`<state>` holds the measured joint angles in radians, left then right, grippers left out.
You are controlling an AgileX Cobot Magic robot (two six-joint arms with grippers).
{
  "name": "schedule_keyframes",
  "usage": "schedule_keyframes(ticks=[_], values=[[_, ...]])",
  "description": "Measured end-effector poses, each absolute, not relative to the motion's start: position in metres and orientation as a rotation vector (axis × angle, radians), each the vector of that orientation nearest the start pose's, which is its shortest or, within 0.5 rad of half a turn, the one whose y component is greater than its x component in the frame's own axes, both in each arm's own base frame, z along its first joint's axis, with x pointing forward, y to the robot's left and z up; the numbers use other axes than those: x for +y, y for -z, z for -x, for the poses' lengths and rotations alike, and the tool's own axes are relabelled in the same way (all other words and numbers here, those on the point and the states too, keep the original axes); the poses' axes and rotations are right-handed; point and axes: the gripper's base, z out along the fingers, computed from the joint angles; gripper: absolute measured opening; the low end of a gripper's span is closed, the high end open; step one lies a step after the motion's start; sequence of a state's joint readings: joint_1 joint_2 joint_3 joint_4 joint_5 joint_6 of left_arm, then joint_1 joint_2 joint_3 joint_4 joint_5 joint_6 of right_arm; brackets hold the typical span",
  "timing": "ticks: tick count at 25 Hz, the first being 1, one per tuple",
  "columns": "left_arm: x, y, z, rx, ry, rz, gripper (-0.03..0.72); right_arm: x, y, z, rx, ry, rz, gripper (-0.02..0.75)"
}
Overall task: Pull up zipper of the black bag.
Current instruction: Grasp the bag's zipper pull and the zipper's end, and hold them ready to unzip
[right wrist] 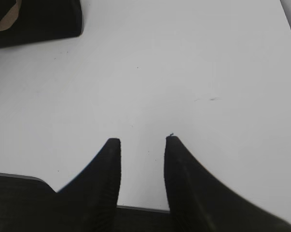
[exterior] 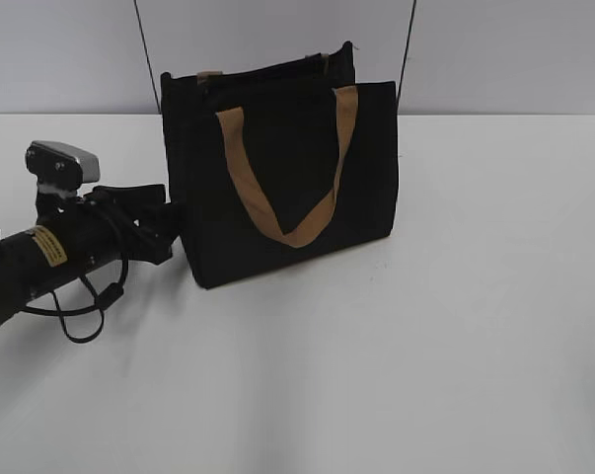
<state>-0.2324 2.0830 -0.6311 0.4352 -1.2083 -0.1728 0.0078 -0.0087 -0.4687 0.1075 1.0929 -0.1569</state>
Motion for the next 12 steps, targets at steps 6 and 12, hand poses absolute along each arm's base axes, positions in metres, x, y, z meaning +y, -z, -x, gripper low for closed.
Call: schedule_keyframes(ticks=[6,12], values=[[-0.116,-0.087,-0.322,1.693,0.569,-0.508,0.449,0.009,-0.266,0.004,2.087,-0.040,0.178,0.241],[-0.118,-0.082,-0.326,1.700,0.580,-0.504,0.400,0.009,-0.266,0.004,2.087,-0.040,0.178,0.241]])
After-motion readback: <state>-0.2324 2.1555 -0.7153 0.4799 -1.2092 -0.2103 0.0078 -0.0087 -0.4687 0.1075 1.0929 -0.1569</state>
